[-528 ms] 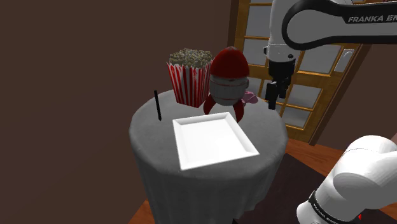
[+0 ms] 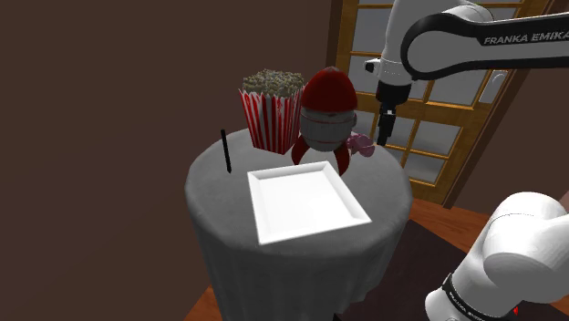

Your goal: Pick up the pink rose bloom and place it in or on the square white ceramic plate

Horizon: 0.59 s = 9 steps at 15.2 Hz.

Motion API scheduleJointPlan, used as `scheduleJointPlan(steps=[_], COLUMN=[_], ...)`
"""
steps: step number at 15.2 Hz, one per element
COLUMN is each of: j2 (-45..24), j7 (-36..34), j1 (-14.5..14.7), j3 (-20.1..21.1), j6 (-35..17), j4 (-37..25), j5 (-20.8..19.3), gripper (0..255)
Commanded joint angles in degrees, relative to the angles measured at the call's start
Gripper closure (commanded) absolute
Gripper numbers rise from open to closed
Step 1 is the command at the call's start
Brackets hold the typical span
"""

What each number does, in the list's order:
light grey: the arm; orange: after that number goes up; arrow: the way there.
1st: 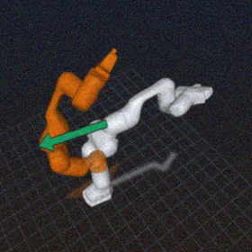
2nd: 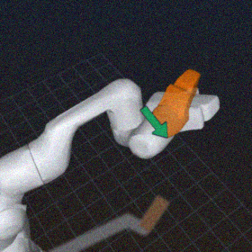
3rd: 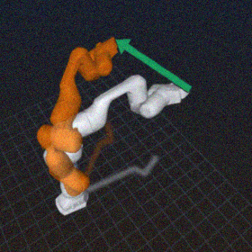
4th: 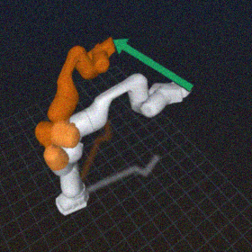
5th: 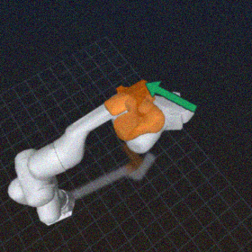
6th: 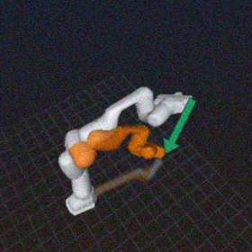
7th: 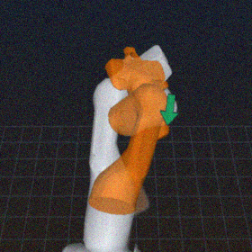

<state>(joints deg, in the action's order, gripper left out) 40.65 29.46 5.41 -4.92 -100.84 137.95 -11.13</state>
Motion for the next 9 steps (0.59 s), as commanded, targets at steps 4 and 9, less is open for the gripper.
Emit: scheduleJointPlan(steps=[4,9], j2=[-4.65,-6.38], j7=[19.94,22.52], j1=[6.17,7.03], j3=[-6.37,-7.91], j6=[-13.32,-18.14], j4=[-0.94,0.90], j5=[-2.31,-2.70], gripper=[0,0])
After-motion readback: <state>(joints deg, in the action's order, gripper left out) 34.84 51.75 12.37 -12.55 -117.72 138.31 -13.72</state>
